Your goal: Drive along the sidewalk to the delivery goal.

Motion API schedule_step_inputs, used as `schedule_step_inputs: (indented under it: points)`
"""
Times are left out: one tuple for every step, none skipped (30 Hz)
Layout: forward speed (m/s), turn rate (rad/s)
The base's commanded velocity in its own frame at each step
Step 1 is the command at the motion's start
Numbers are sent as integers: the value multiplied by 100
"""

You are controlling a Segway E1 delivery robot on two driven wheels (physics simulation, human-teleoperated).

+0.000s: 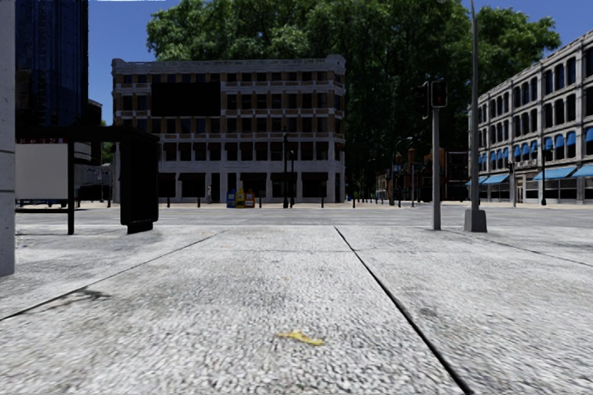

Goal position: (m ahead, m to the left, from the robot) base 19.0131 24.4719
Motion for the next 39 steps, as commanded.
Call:
schedule_step_inputs:
  points:
    - [200,35]
    - [200,38]
    - [200,40]
    - [200,41]
    - [200,41]
    - [200,44]
    - [200,47]
    - [200,49]
    - [200,49]
    - [200,49]
    - [200,50]
    - [200,50]
    - [200,50]
    - [200,50]
    - [200,50]
    - [200,50]
    - [200,50]
    - [200,50]
    - [200,50]
    - [200,50]
    - [200,50]
    - [200,50]
    - [200,50]
    - [200,50]
    - [200,50]
    - [200,50]
    - [200,50]
    - [200,50]
    - [200,50]
    - [200,50]
    - [200,50]
    - [200,50]
    - [200,50]
    - [200,50]
    - [200,50]
    - [200,50]
    - [200,50]
    - [200,50]
    - [200,51]
